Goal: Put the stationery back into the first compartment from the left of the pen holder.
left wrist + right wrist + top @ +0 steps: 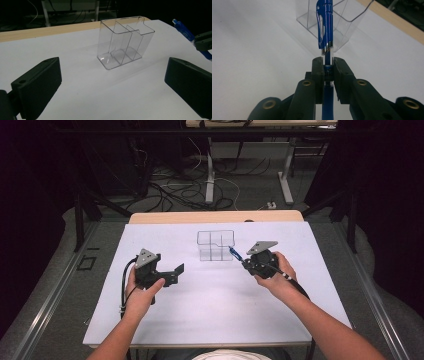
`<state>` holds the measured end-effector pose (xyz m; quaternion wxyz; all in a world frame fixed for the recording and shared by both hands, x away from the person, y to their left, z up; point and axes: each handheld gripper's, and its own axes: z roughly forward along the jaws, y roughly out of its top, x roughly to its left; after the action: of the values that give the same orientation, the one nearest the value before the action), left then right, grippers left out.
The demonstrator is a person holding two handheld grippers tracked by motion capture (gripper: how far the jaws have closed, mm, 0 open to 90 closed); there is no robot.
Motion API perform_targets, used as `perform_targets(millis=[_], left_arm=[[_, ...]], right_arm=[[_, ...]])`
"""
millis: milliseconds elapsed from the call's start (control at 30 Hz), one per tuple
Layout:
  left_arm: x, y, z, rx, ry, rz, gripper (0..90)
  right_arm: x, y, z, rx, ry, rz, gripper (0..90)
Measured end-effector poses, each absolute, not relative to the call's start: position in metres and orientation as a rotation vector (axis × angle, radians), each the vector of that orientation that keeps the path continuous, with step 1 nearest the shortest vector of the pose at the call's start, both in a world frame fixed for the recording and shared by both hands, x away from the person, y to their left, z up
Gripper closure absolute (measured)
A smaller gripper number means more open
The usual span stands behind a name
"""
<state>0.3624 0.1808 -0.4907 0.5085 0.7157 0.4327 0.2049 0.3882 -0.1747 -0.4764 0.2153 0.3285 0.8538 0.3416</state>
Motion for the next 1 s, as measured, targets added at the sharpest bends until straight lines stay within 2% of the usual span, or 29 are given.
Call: perform_targets(millis=[600,1000], left_arm=[[0.363,0.181,-0.491,1.723,1.044,0.493,0.8],[0.362,0.182,-0.490,1.723,1.047,0.492,0.8]], right_arm=[[0.362,-0.163,-0.466,0.519,2.089,0.977,79.7],[0.341,-0.146,-0.476,-0.077,1.903,0.628,79.6]])
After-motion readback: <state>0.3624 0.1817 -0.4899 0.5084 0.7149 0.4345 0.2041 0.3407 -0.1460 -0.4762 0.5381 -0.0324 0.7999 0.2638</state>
